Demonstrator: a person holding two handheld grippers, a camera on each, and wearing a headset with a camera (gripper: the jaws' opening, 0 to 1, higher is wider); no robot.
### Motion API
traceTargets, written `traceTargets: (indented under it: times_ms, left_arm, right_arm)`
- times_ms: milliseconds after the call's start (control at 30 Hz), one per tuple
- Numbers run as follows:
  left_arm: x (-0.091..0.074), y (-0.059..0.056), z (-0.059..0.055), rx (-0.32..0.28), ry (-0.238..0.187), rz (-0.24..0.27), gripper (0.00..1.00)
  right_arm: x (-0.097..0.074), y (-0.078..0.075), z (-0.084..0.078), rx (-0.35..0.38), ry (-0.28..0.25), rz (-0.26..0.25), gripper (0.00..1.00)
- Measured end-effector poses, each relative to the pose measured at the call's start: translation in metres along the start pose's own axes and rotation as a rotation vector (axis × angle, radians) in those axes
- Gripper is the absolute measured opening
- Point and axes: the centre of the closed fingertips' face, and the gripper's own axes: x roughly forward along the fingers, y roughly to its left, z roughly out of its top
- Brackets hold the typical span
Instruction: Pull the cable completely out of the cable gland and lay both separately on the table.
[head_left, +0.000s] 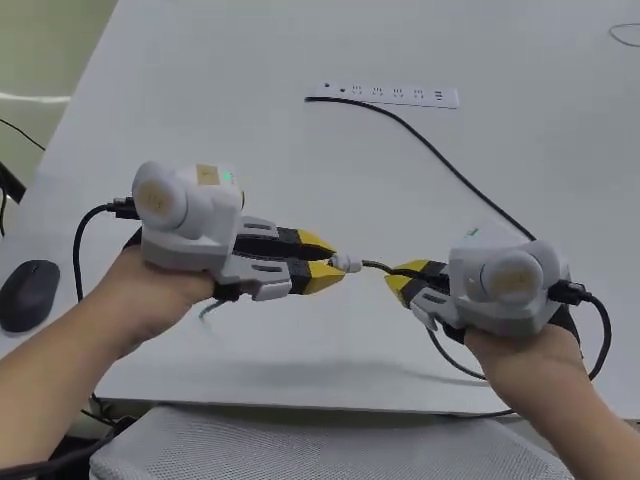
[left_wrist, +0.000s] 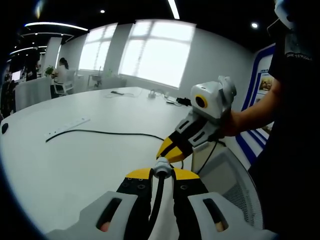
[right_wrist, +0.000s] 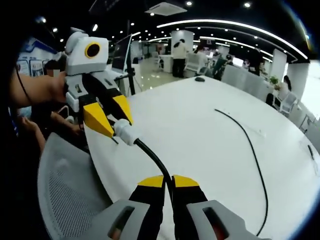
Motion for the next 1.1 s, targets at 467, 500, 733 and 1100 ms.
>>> traceTargets:
  times_ms: [467, 500, 733, 1100]
  left_arm:
    - [0.000, 0.000, 0.001, -0.002, -0.005, -0.009, 0.15]
    - [0.000, -0.001, 0.001, -0.002, -0.006, -0.010, 0.15]
    - [0.002, -0.002, 0.000, -0.004, -0.008, -0.014, 0.15]
    - [0.001, -0.001, 0.001, -0.016, -0.013, -0.014, 0.15]
  right_arm:
    - [0.006, -0.030, -0.043, 0.294, 0.050, -0.063, 0.00]
    - [0.006, -0.032, -0.047, 0.317, 0.054, -0.066, 0.00]
    - [0.013, -0.044, -0.073, 0.446, 0.101, -0.104, 0.00]
    - [0.010, -0.042, -0.073, 0.414, 0.094, -0.090, 0.00]
